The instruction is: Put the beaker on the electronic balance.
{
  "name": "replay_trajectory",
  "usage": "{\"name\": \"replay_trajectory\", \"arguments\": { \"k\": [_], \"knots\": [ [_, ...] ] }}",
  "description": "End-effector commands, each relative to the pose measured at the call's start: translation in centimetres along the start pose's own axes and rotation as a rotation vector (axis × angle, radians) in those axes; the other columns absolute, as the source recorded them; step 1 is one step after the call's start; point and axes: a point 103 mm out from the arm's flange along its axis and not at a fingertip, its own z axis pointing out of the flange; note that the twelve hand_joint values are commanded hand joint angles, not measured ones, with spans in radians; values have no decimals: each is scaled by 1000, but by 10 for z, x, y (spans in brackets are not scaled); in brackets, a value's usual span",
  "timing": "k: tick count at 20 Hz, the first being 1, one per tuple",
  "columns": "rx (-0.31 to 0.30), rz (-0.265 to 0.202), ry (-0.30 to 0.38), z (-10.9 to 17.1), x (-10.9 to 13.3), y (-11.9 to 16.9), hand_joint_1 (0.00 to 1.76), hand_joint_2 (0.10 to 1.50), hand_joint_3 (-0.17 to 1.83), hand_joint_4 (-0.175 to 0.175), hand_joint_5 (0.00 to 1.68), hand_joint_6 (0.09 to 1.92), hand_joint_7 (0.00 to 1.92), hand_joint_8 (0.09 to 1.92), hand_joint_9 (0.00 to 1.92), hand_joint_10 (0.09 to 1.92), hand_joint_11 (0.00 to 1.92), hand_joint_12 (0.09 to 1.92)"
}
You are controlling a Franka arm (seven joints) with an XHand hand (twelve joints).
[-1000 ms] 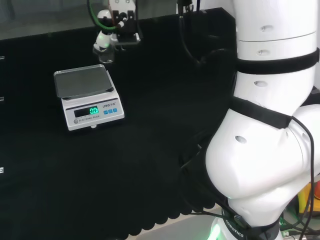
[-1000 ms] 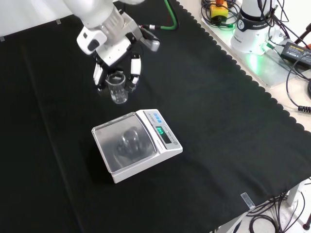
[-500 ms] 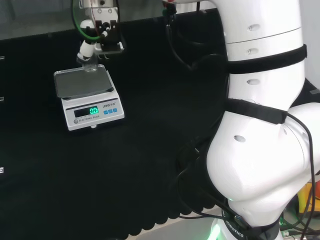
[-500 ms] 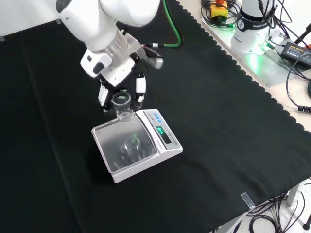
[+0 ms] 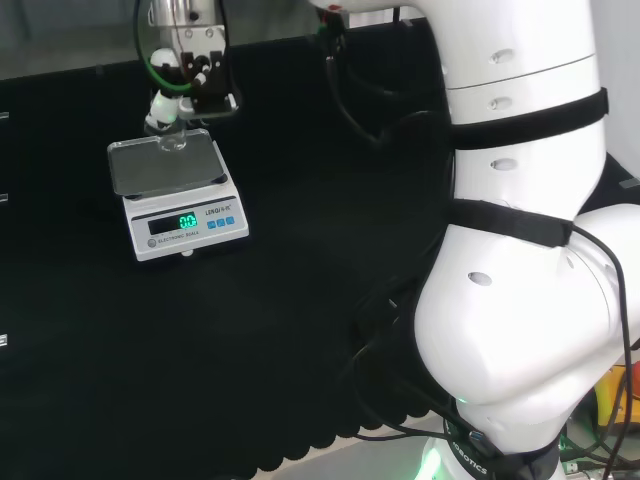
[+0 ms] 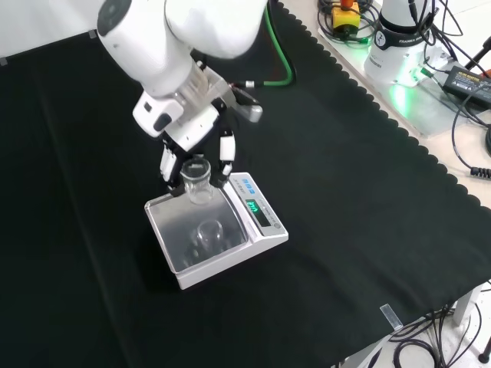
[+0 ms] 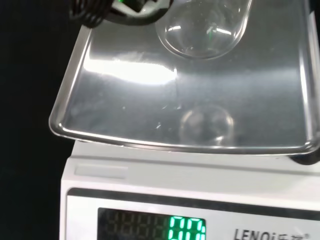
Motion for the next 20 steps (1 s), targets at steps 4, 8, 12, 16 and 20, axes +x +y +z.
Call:
{"name": "replay_trajectory", "arguments": {
  "k": [4,8,12,16,20],
  "knots": [
    [-21,-15,-12,19,12,14,1172,814,648,-175,580,898,934,985,1374,759,1508,661],
    [-20,0,-16,21,14,18,1173,813,649,-175,582,898,935,985,1382,761,1510,663],
    [3,23,-24,26,18,36,1175,812,650,-175,582,898,936,986,1392,760,1510,664],
    [-3,30,-23,34,20,48,1176,811,651,-175,582,898,936,986,1395,757,1510,665],
    [0,35,-22,36,17,50,1177,810,652,-175,581,897,937,986,1397,754,1509,666]
  ]
}}
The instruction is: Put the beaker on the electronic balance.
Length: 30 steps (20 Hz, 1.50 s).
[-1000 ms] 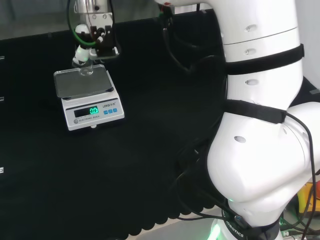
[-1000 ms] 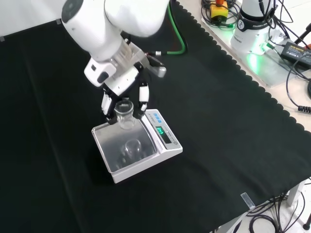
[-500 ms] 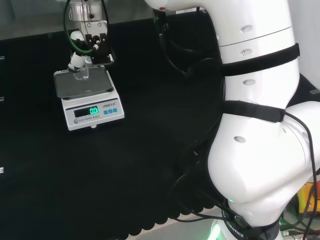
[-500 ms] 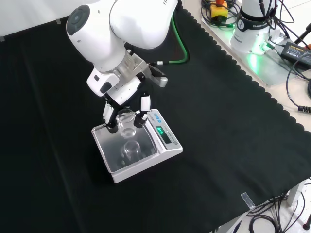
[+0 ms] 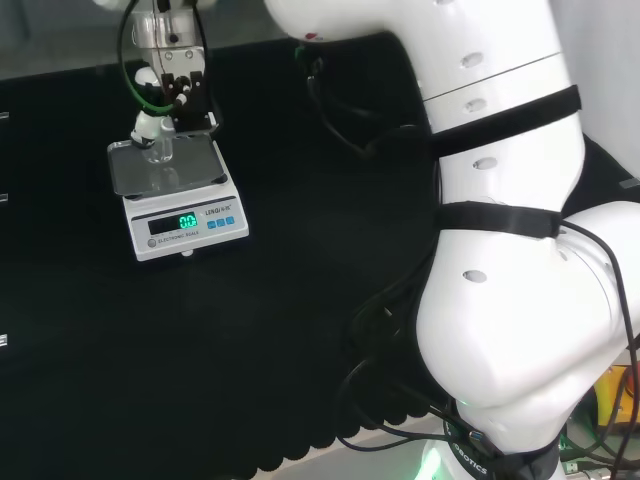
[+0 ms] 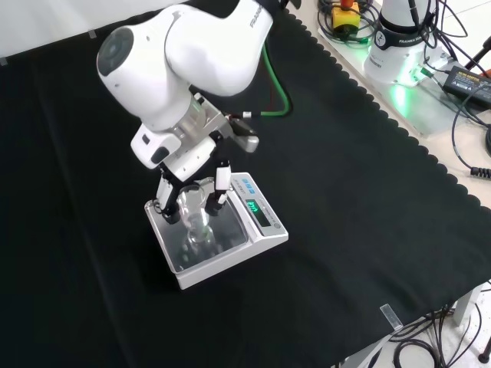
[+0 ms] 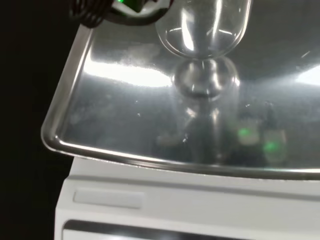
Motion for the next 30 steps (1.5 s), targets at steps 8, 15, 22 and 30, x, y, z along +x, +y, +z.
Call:
{"name": "replay_trajectory", "arguments": {
  "k": [8,15,22,30],
  "knots": [
    [35,36,-38,4,-3,10,1177,809,654,-175,581,897,937,986,1402,748,1508,667],
    [48,42,-46,0,-10,6,1175,806,655,-175,580,896,937,986,1405,743,1509,670],
    [57,41,-50,2,-11,6,1168,803,658,-175,575,895,936,985,1405,736,1515,673],
    [64,64,-68,5,-10,8,1167,801,661,-175,571,894,934,983,1403,731,1516,673]
  ]
}}
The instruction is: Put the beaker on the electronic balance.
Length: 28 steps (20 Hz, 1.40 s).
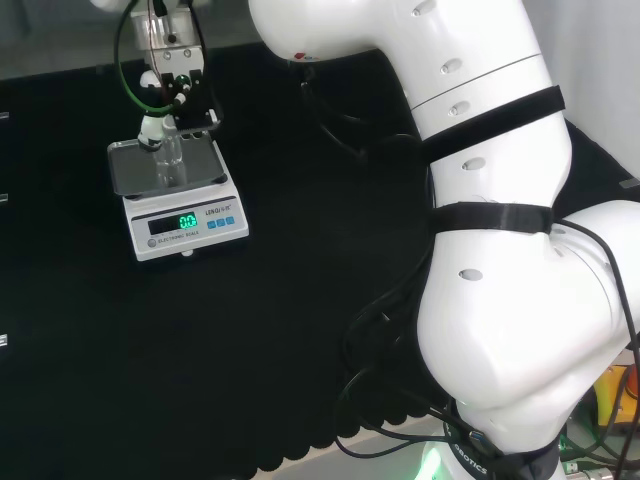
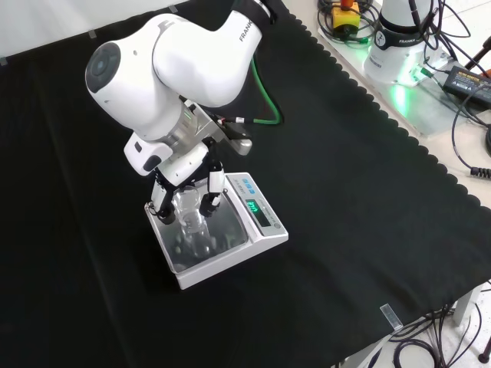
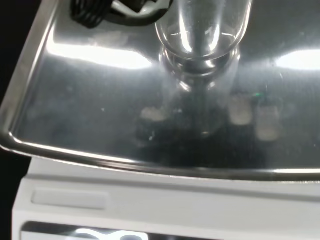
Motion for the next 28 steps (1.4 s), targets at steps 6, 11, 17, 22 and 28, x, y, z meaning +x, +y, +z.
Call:
{"name": "replay_trajectory", "arguments": {
  "k": [6,11,17,22,28],
  "knots": [
    [12,20,-27,6,-2,0,1166,800,663,-175,570,893,934,983,1403,730,1517,674],
    [8,23,-35,7,-2,1,1127,781,681,-175,558,889,930,969,1410,693,1577,664],
    [10,27,-59,8,1,2,1102,760,689,-175,546,881,922,957,1413,655,1634,652],
    [5,26,-94,10,12,3,1059,731,669,-175,520,858,913,935,1433,582,1659,633],
    [7,25,-97,11,11,1,967,681,610,-171,429,793,870,930,1434,485,1602,650]
  ]
}}
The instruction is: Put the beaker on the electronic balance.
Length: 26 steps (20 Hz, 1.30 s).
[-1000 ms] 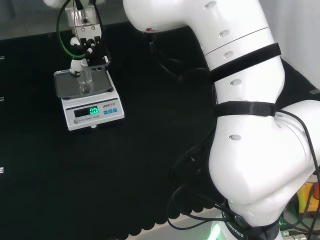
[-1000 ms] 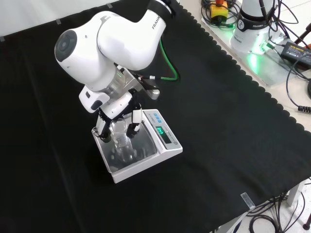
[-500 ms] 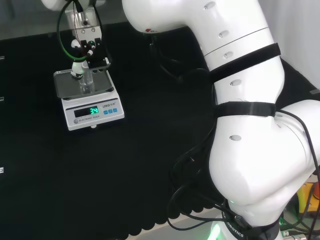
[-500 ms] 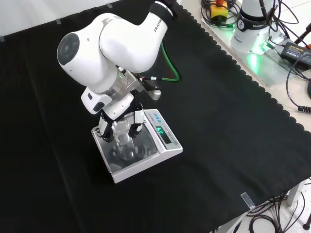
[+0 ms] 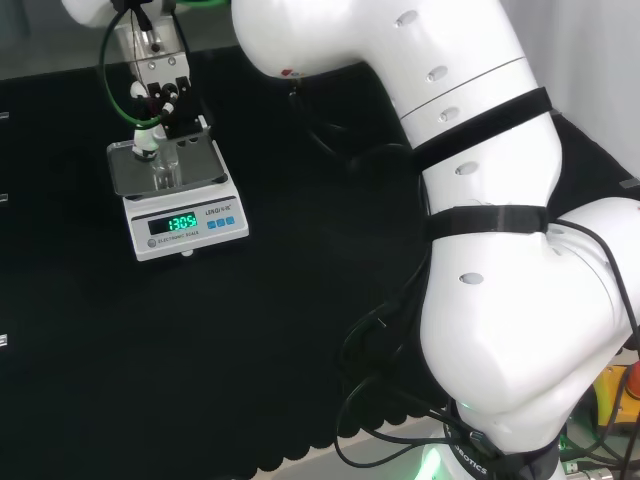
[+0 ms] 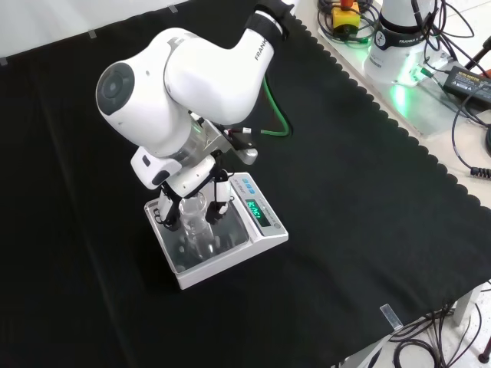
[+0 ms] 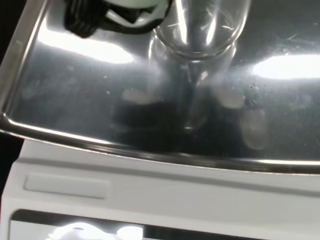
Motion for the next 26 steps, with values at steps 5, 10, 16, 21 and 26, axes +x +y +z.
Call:
{"name": "replay_trajectory", "arguments": {
  "k": [5,10,16,21,26],
  "knots": [
    [22,14,-39,2,-2,-1,920,665,560,-158,360,725,812,951,1381,467,1537,689],
    [14,39,-46,2,-3,-3,821,650,469,-147,326,648,652,995,1263,539,1431,782],
    [1,42,-41,-1,-6,-6,705,647,372,-137,283,536,425,987,1137,647,1333,857],
    [-29,56,-42,-13,-10,-13,643,659,314,-133,267,438,321,969,1077,702,1295,890],
    [-87,80,-31,-34,-26,-35,617,665,298,-131,262,403,287,954,1057,712,1275,896]
  ]
}}
